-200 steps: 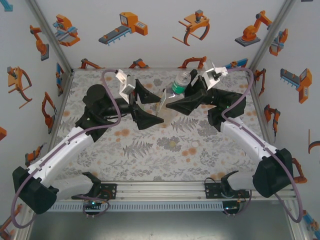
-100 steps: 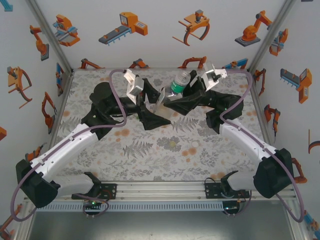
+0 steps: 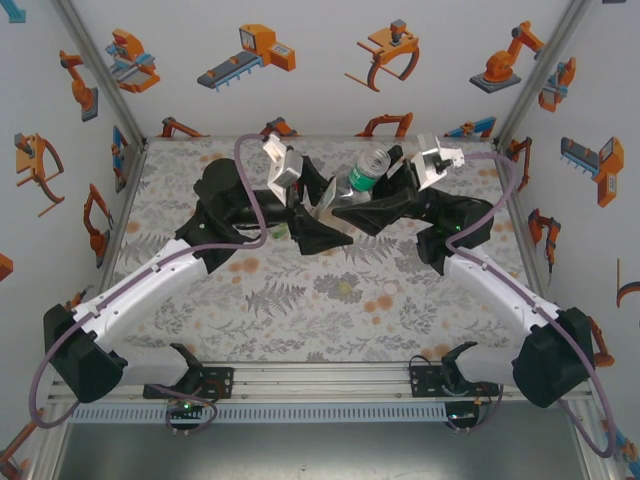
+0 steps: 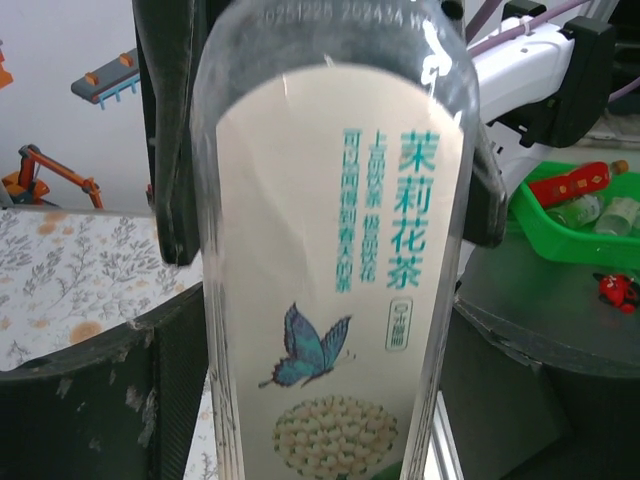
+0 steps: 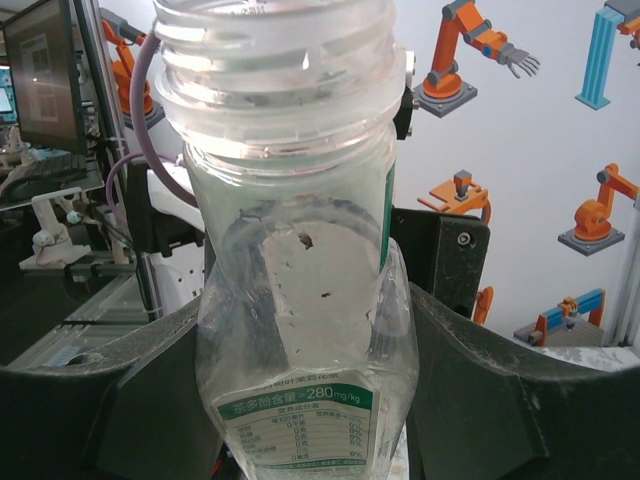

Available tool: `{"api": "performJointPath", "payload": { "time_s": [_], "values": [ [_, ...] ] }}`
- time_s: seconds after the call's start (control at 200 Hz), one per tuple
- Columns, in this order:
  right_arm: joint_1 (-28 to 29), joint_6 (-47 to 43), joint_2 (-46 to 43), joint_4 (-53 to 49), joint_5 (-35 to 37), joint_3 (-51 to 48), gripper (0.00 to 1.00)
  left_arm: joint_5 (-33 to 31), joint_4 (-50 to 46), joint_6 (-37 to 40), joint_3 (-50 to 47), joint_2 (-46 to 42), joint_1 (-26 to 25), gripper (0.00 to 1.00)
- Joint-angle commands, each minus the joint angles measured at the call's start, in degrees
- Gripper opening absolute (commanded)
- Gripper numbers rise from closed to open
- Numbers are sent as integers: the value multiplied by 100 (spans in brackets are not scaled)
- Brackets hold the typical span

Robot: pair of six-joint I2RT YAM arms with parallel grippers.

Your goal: Screw on the bottle caps

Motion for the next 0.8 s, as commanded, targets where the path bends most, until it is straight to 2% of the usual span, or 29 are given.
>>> {"api": "performJointPath", "payload": {
  "time_s": [0.0,0.586,0.796],
  "values": [
    [41,-160,-172,306,148,-77,0,36,236,73,260,58,-95,73],
    [41,-230,-362,307,216,-171,0,34,-75,271,426,220,-313,56],
    [47,-226,-389,307,219,-205,0,37,-116,323,456,205,-342,42]
  ]
}}
